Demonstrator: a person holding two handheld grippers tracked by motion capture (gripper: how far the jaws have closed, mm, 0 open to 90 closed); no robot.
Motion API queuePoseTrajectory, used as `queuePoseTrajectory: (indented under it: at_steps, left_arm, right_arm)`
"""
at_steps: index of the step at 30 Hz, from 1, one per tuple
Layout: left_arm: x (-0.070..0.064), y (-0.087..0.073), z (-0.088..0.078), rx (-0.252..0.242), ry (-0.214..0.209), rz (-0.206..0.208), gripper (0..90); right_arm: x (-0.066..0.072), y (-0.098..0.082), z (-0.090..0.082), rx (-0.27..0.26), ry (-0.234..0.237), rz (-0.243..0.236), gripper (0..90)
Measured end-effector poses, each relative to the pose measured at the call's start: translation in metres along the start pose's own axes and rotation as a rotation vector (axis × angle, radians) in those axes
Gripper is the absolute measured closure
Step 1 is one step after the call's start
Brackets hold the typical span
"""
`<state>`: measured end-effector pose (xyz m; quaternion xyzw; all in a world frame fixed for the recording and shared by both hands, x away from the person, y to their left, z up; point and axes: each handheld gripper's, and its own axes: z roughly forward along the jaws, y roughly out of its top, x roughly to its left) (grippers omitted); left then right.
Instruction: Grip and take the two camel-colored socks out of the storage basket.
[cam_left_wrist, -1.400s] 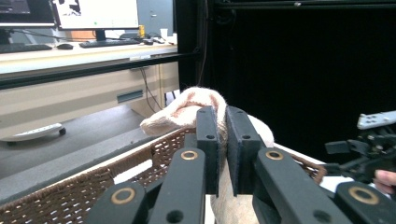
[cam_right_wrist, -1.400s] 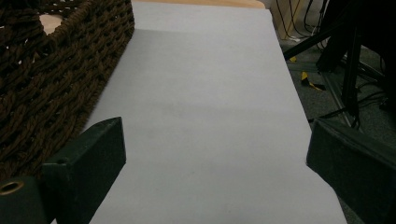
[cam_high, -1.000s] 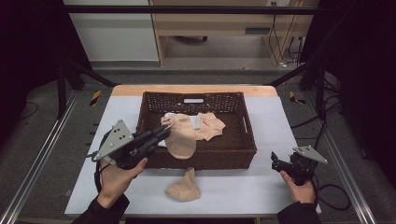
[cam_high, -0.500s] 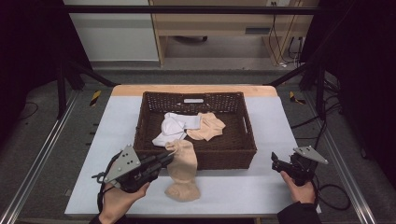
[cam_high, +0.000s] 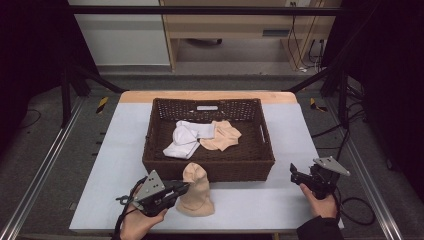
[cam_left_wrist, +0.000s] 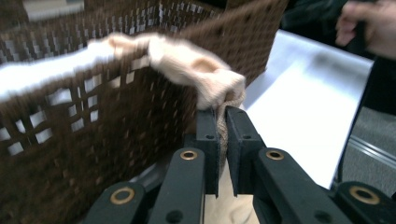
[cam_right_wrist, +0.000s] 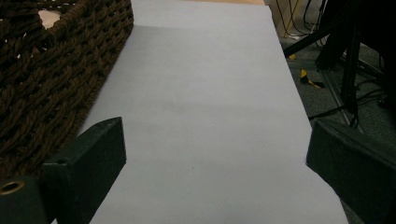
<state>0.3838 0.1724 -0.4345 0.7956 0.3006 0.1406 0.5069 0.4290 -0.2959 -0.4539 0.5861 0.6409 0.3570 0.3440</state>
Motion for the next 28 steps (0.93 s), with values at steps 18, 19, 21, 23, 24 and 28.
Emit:
queuePoseTrajectory:
  at_steps: [18, 19, 21, 23, 24, 28]
  left_arm:
    - [0.03, -0.035, -0.009, 0.053, 0.125, -0.092, 37.4]
    - [0.033, -0.037, -0.012, 0.052, 0.139, -0.096, 37.1]
    - [0.041, -0.041, -0.018, 0.052, 0.17, -0.114, 36.0]
    - [0.049, -0.045, -0.025, 0.051, 0.202, -0.132, 35.2]
    - [0.053, -0.046, -0.029, 0.047, 0.22, -0.138, 34.8]
    - [0.065, -0.05, -0.039, 0.025, 0.277, -0.171, 33.5]
  right_arm:
    - [0.0, -0.002, 0.0, 0.009, 0.001, 0.003, 5.1]
    - [0.0, -0.002, -0.001, 0.011, 0.001, 0.003, 5.1]
    - [-0.001, -0.002, -0.001, 0.008, 0.0, 0.002, 5.1]
    - [-0.001, -0.003, -0.002, 0.01, 0.001, 0.011, 5.0]
    - [-0.002, -0.003, -0.002, 0.008, -0.001, 0.01, 5.0]
    - [-0.002, -0.003, -0.002, 0.006, 0.0, 0.009, 4.9]
